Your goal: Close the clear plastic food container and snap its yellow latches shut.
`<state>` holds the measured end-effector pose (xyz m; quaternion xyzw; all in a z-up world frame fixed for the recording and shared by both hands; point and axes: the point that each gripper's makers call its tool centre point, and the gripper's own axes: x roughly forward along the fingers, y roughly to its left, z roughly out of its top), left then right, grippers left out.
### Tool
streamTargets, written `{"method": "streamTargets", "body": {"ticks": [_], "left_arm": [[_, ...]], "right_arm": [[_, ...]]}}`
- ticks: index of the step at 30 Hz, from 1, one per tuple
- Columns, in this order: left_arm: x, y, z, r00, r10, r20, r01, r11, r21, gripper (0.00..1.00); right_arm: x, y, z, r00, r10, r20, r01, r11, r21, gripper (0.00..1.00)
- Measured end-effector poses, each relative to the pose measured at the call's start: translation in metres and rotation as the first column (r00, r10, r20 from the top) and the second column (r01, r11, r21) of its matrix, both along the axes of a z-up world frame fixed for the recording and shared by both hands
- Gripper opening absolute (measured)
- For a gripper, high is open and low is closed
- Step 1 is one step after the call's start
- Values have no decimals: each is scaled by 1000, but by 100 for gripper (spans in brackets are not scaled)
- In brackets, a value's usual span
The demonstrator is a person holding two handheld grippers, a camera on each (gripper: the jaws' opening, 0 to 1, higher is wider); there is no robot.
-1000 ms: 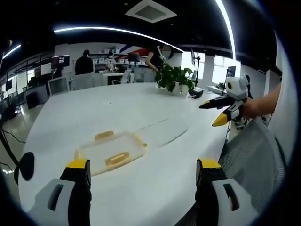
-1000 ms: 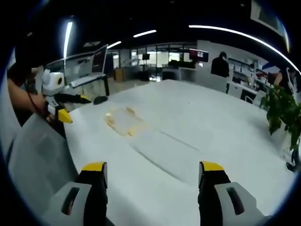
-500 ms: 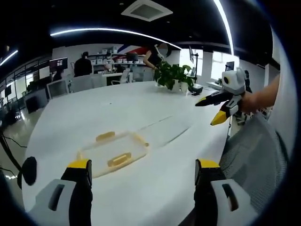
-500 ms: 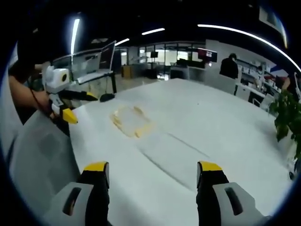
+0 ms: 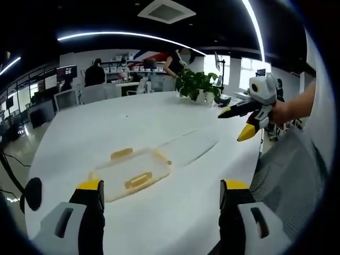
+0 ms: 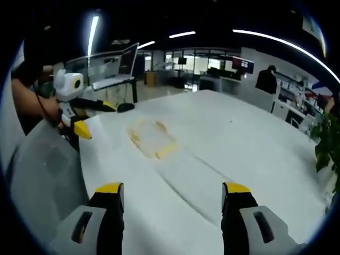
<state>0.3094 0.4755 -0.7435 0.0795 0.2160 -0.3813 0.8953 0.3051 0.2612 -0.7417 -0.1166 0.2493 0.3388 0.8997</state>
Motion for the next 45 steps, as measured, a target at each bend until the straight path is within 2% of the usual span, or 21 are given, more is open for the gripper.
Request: {"method": "streamTargets", "body": {"ticks": [10,16,23,45], "left_arm": [[4,3,-2,1000,11,0,-11,1000,-9,90],[5,6,-6,1000,5,-3,-5,1000,7,90],[9,9,-9,1000,-1,-5,1,1000,24,89],[18,7,-13,1000,16,-12,-16,1000,9,89]], "right_arm": [[11,10,1,999,31,10,-31,999,-6,75],[19,14,6,999,32,16,-32,999,17,75],[26,21,5,998,56,22,-56,998,-1,75],[45,44,5,994,107,27,-107,994,-7,74]]}}
